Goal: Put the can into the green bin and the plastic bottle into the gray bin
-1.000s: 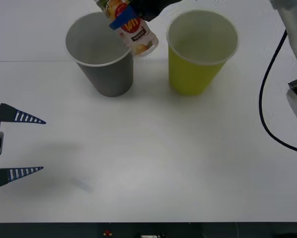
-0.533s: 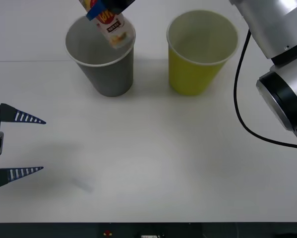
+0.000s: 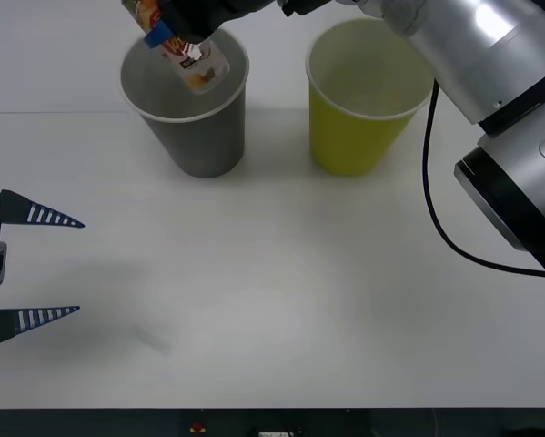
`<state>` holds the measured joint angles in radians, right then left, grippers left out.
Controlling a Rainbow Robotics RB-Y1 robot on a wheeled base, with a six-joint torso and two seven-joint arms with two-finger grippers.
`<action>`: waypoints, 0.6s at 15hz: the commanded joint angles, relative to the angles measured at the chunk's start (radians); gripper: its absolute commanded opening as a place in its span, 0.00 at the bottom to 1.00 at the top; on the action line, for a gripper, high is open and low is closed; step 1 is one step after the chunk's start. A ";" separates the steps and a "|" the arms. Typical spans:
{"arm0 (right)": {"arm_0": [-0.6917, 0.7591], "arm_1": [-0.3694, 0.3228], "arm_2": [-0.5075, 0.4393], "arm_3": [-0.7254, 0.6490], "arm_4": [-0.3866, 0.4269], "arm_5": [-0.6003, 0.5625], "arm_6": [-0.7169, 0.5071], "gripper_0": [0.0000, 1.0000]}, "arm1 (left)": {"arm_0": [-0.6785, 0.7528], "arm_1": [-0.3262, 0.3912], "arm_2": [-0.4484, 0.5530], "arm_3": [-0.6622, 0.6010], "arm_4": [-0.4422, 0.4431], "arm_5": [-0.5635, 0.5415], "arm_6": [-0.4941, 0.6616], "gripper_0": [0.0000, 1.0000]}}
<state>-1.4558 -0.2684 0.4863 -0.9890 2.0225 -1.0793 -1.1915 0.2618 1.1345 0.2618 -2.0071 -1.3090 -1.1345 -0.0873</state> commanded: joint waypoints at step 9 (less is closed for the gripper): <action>0.049 -0.114 -0.120 -0.140 -0.126 -0.220 0.072 1.00 | 0.000 0.000 0.000 0.000 0.000 0.000 0.000 1.00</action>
<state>-1.4262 -0.3608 0.3807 -1.0895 1.9107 -1.2733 -1.1218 0.2618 1.1345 0.2618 -2.0071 -1.3090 -1.1345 -0.0873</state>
